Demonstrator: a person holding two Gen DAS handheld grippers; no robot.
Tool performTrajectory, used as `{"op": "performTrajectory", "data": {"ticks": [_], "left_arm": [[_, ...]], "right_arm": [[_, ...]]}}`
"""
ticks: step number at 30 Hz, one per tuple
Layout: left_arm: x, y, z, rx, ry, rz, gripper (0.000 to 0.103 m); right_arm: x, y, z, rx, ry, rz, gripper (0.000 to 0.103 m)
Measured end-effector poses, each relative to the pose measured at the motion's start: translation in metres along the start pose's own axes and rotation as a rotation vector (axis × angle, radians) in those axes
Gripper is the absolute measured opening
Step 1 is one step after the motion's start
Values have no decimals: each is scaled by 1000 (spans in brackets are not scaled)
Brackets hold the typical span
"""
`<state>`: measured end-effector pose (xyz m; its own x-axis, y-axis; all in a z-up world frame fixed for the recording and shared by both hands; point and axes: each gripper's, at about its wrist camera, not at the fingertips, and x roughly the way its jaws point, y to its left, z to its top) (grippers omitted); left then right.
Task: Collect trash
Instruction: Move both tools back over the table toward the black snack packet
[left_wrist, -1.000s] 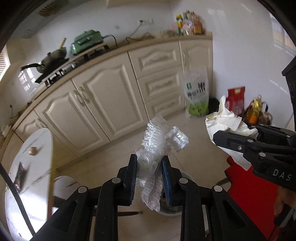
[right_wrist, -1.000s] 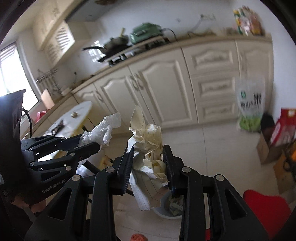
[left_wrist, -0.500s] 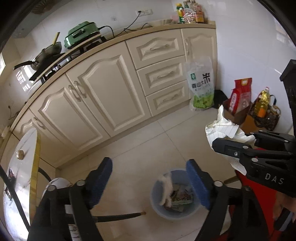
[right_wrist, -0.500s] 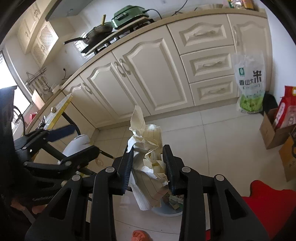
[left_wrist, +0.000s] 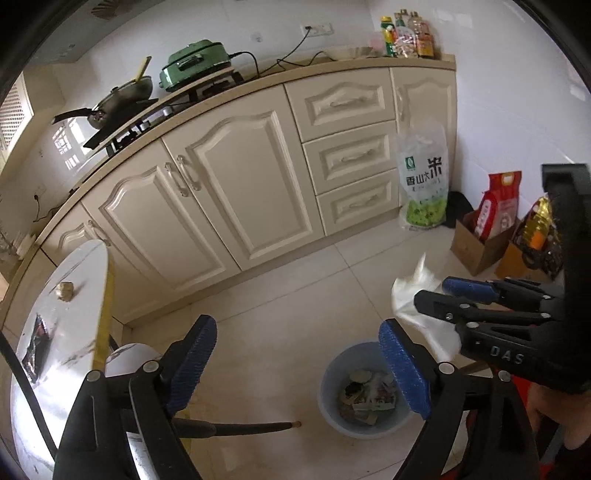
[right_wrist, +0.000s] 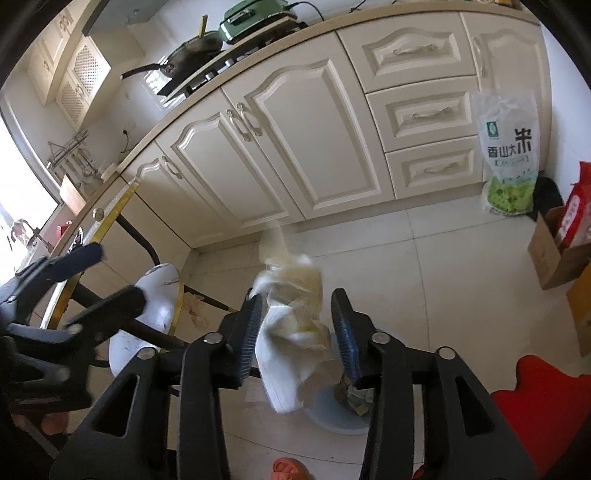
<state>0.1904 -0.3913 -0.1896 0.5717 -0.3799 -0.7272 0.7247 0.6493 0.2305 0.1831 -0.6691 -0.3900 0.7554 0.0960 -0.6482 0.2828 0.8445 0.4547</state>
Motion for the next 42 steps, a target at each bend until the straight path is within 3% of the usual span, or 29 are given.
{"op": "performTrajectory", "data": {"ticks": [2, 12, 23, 26, 27, 28, 34, 39, 42], "left_arm": [[-8, 3, -2, -4, -10, 6, 87], [-91, 39, -26, -83, -123, 33, 87], [-224, 119, -95, -203, -306, 139, 96], [-260, 148, -124, -247, -352, 185, 98], [-274, 163, -138, -268, -367, 214, 100], [-282, 173, -146, -282, -374, 230, 102], [-325, 240, -209, -391, -398, 339, 102], [-348, 285, -247, -472, -389, 399, 102], [-347, 305, -252, -501, -376, 398, 102]], "right_arm": [[0, 3, 1, 6, -10, -9, 57], [-49, 51, 12, -32, -84, -2, 60], [-122, 217, 36, -252, -229, 92, 75], [-130, 268, 37, -314, -255, 124, 82], [-132, 287, 38, -335, -259, 134, 90], [-133, 297, 37, -347, -264, 135, 95], [-130, 381, 31, -445, -287, 172, 103], [-114, 430, 28, -514, -266, 178, 103], [-101, 447, 27, -541, -250, 159, 103]]}}
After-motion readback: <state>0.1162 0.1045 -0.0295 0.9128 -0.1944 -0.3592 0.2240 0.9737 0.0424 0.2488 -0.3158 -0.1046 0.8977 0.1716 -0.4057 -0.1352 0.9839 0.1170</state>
